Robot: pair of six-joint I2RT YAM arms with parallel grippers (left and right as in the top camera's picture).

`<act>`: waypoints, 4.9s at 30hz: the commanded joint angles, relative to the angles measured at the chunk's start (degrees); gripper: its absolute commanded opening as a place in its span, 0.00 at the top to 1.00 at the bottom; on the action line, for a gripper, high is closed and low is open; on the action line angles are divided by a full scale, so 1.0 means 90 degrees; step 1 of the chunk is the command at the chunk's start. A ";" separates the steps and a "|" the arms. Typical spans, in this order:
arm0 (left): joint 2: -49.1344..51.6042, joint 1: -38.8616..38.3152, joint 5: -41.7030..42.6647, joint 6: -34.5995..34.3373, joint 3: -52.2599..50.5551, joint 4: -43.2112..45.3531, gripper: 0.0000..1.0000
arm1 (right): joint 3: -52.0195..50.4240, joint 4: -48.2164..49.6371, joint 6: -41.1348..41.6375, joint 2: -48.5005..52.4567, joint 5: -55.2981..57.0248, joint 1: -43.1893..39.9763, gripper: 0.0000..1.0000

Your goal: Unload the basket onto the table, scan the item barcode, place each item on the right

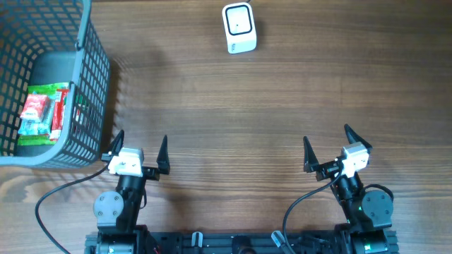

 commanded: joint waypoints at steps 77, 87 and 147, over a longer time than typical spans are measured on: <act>1.0178 0.3643 -0.0061 0.1219 0.9440 -0.4493 0.51 | -0.0005 0.0019 -0.0017 0.0012 0.0046 0.0022 0.00; 0.6948 0.2565 -0.0056 0.0469 0.9440 -0.4148 0.55 | -0.0005 0.0017 -0.0019 0.0012 0.0046 0.0022 0.00; 1.0146 0.0750 -0.2108 -0.0986 1.2169 -0.5799 0.00 | -0.0005 0.0017 -0.0017 0.0012 0.0046 0.0022 0.00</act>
